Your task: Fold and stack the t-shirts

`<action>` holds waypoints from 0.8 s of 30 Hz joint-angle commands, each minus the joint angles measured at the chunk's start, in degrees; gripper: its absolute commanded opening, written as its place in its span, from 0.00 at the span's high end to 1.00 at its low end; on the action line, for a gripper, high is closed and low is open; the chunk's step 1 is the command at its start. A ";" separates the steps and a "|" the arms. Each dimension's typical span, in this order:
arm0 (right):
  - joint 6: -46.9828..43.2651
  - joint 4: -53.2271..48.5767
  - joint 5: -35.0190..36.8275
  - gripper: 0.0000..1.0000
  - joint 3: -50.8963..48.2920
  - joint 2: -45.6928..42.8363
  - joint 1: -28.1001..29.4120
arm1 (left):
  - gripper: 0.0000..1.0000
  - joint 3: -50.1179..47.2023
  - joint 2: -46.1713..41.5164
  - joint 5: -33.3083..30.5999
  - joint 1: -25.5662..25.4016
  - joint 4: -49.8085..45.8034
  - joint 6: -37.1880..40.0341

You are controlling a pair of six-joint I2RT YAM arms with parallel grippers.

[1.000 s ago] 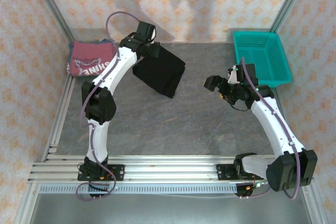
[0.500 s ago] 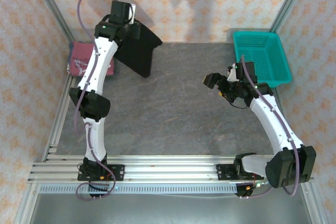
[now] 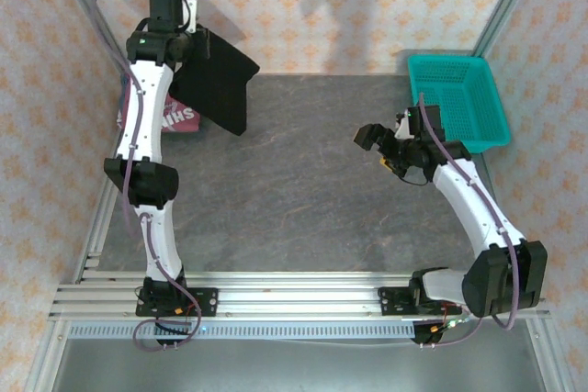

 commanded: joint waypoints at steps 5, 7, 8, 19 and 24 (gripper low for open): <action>1.13 1.75 -0.51 0.01 2.10 0.94 0.38 | 1.00 1.47 -4.66 5.14 3.95 3.85 -0.47; 1.21 1.78 -0.51 0.01 2.13 1.24 0.39 | 1.00 1.43 -5.02 5.70 4.80 4.24 -0.54; 1.28 1.90 -0.53 0.01 2.16 1.46 0.39 | 1.00 1.30 -5.12 6.01 5.31 4.47 -0.65; 2.50 2.73 -0.44 0.01 2.05 2.37 0.47 | 1.00 0.85 -5.06 9.12 10.01 7.07 -2.26; 3.07 3.04 -0.34 0.01 1.78 2.85 0.56 | 1.00 0.02 -4.59 11.13 12.87 7.89 -2.83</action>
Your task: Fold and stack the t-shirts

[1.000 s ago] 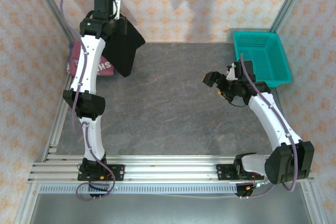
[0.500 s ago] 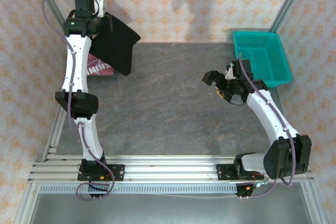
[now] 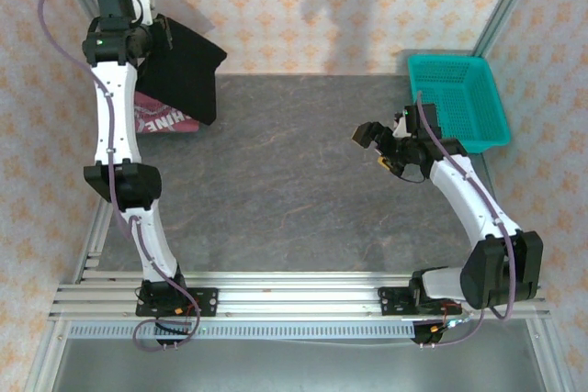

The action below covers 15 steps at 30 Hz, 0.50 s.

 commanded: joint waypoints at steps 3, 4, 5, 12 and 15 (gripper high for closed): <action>1.43 1.73 -0.17 0.01 1.16 0.81 0.34 | 1.00 -0.86 -1.97 4.21 3.31 6.16 -1.40; 1.50 1.91 -0.05 0.01 1.06 0.97 0.34 | 1.00 -0.87 -1.47 4.39 3.85 6.26 -1.49; 1.65 2.08 0.17 0.01 1.04 1.10 0.34 | 1.00 -0.91 -0.98 4.96 4.43 6.51 -1.73; 1.85 2.19 0.78 0.01 1.46 3.29 0.51 | 1.00 0.26 5.42 8.17 7.84 8.47 -2.67; 2.09 2.11 0.77 0.01 2.40 5.11 0.67 | 1.00 0.96 9.47 9.30 9.78 10.13 -4.45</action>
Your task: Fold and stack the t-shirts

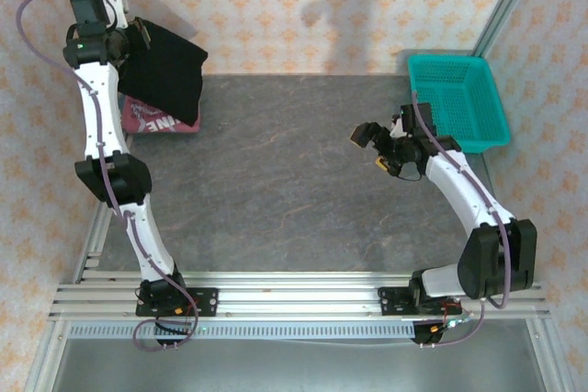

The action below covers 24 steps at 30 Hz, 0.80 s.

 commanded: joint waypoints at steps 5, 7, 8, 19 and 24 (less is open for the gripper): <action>0.48 -0.20 1.72 0.01 5.16 4.64 1.43 | 1.00 3.29 10.83 3.42 5.54 8.79 -6.44; 0.12 -1.05 2.14 0.01 6.66 6.19 2.07 | 0.89 3.92 12.95 3.43 7.26 11.50 -8.94; -0.07 -1.48 2.35 0.01 7.49 7.04 2.50 | 0.62 3.89 14.19 3.57 8.17 13.40 -11.07; -2.15 -4.00 2.83 0.01 15.32 13.22 6.15 | 0.00 2.81 12.41 10.71 8.81 19.30 -20.51; -4.87 -6.05 4.43 0.01 14.69 10.58 6.15 | 0.00 1.06 6.78 9.68 5.66 13.12 -17.39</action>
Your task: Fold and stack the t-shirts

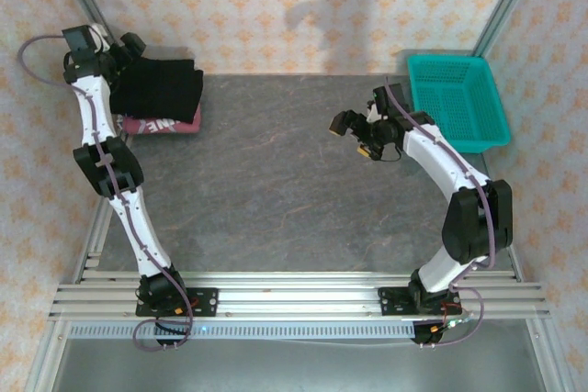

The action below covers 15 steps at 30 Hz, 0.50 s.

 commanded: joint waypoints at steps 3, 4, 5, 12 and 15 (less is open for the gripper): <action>-5.52 -5.58 3.70 0.01 0.72 -5.38 -0.18 | 0.00 -1.51 -11.73 -1.65 -3.90 -6.38 4.66; -6.55 -6.72 4.08 0.01 0.63 -6.38 -0.41 | 0.00 -2.44 -13.26 -3.99 -4.73 -8.19 6.04; -7.23 -7.70 4.35 0.01 0.40 -7.39 -0.77 | 0.00 -3.41 -14.72 -6.83 -5.44 -9.28 7.29; -10.79 -11.57 2.69 0.01 -3.93 -16.25 -5.19 | 0.00 -18.26 -28.54 -20.49 -6.79 -9.73 6.64; -13.68 -14.58 5.23 0.01 -4.76 -19.63 -7.00 | 0.00 -30.63 -38.66 -20.05 -9.23 -4.45 6.15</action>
